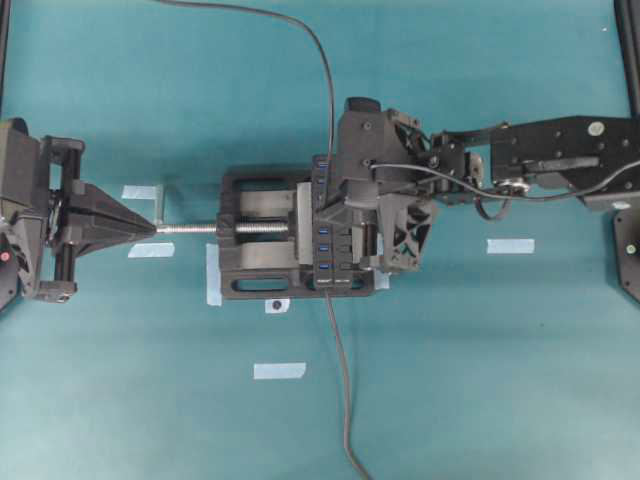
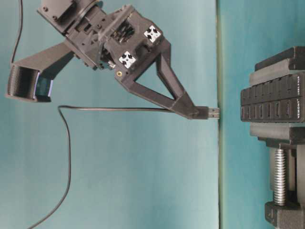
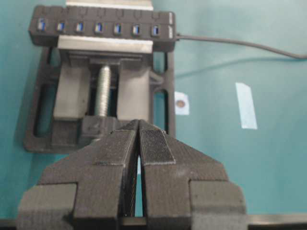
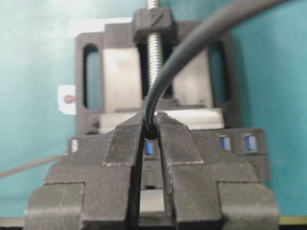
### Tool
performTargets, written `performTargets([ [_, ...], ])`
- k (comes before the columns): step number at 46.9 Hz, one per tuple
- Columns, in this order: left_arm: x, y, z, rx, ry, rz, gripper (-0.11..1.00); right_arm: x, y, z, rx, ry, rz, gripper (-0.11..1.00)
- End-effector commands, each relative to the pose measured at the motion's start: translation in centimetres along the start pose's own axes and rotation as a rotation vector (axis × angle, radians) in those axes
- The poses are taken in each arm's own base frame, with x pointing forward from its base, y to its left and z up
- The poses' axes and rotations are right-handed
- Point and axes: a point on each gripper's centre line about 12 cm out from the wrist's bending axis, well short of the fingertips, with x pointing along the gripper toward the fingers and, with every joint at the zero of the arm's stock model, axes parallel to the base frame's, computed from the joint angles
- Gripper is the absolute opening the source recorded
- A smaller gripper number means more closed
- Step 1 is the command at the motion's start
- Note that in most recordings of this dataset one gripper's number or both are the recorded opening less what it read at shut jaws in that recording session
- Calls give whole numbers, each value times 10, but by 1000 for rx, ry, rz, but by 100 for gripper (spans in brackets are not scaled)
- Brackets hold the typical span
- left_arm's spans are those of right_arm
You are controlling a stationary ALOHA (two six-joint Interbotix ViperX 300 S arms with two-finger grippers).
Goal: Insert the USB into the second port from the front of the fixed hub.
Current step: 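Carry the plug with the right gripper toward the hub's front ports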
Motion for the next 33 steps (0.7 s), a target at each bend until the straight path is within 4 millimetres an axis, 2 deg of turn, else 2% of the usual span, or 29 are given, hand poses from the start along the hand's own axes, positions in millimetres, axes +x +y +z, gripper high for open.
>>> performTargets([
  [1, 0, 0, 5, 0, -15, -1, 2, -3, 4, 6, 17, -36, 9, 9],
  [33, 0, 0, 5, 1, -14, 1, 2, 16, 10, -7, 15, -2, 18, 9],
])
